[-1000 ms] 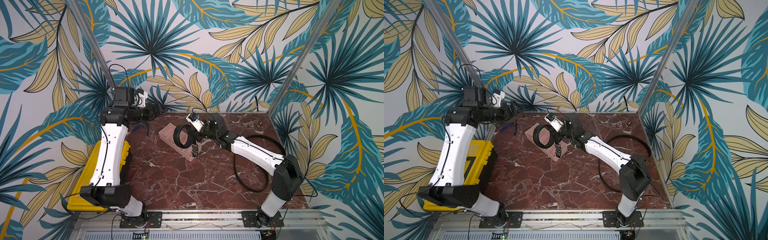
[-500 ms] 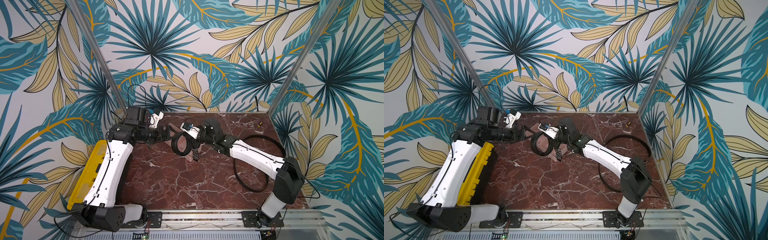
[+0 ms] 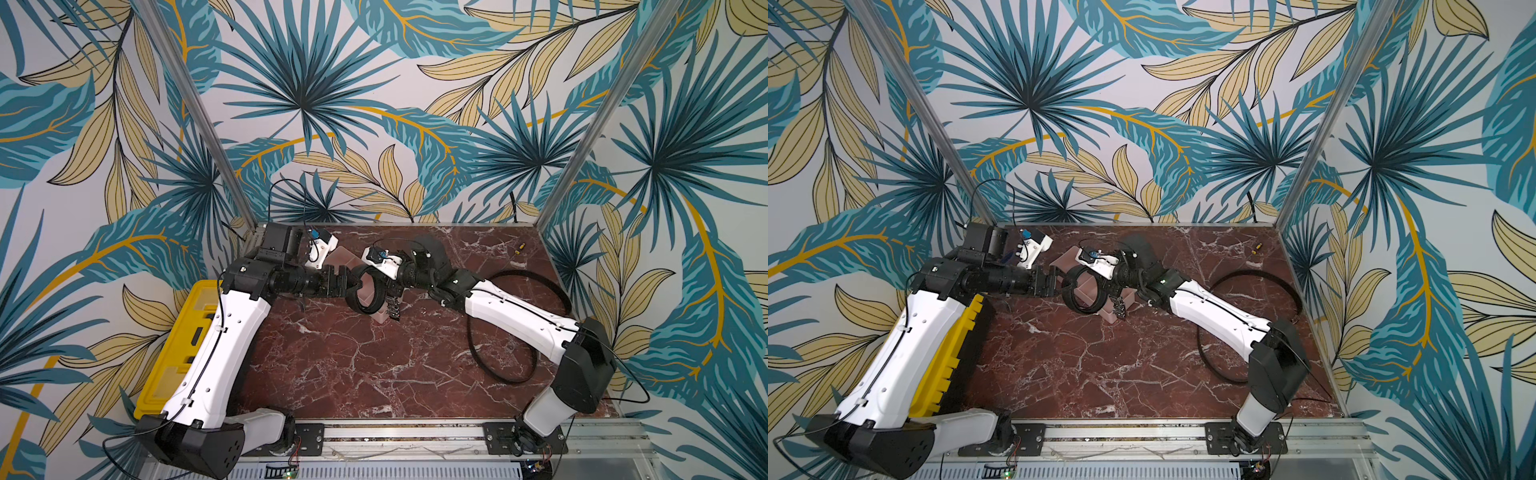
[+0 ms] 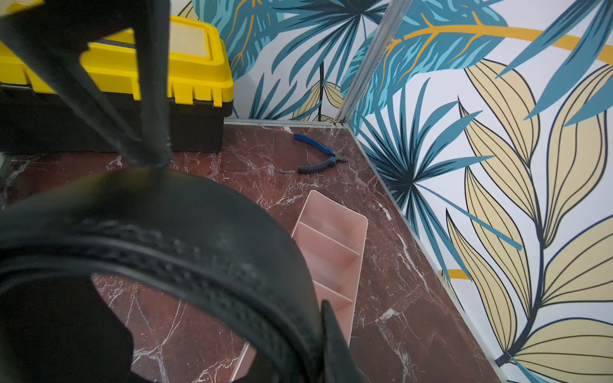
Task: Place the belts into the storage roll
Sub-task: Adjust the belt.
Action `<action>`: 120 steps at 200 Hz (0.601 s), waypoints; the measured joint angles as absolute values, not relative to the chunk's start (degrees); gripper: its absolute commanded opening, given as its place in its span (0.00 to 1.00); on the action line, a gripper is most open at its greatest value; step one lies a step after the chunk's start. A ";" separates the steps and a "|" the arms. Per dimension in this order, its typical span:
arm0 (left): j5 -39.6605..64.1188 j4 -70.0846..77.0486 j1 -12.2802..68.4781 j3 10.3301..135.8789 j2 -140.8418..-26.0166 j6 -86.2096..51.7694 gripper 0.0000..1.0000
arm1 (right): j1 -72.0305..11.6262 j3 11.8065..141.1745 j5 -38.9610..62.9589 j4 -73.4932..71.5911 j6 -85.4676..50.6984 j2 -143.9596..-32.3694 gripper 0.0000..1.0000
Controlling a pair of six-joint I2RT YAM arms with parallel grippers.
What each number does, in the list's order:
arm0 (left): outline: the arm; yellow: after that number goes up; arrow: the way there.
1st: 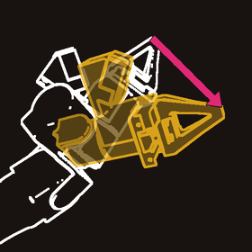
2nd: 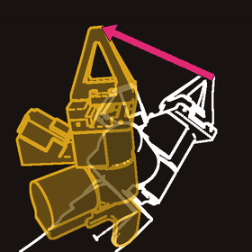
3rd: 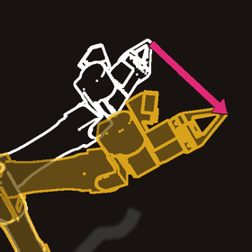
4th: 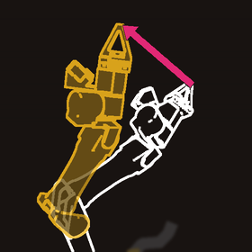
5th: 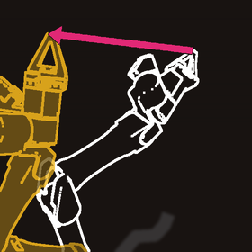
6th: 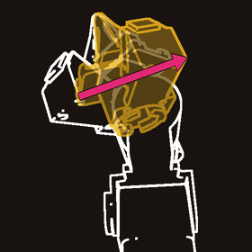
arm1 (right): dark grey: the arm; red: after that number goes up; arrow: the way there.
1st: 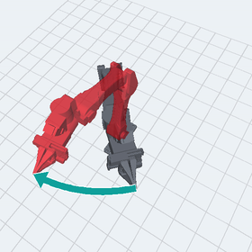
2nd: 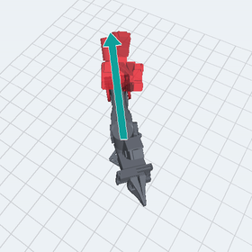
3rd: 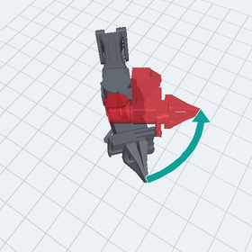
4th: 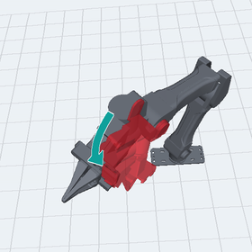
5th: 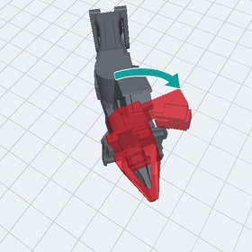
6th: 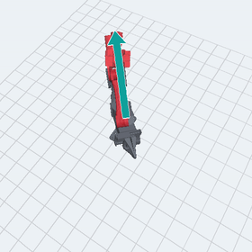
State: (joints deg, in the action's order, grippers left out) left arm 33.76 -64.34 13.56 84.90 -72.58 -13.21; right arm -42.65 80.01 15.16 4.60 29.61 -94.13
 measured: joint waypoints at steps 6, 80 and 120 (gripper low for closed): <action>32.91 -64.38 14.26 85.30 -72.99 -12.84 0.89 | -42.72 80.01 15.49 4.84 29.61 -93.71 0.00; 30.02 -64.36 17.89 87.81 -75.33 -10.39 0.69 | -42.98 78.85 17.67 6.09 29.56 -91.20 0.00; 30.76 -64.45 18.20 88.14 -75.40 -10.41 0.59 | -43.16 78.52 17.87 6.09 29.36 -91.20 0.00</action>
State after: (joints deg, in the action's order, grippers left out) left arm 30.76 -64.45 18.20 88.14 -75.40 -10.41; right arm -43.16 78.52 17.87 6.09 29.36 -91.20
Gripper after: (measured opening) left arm 0.646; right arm 0.161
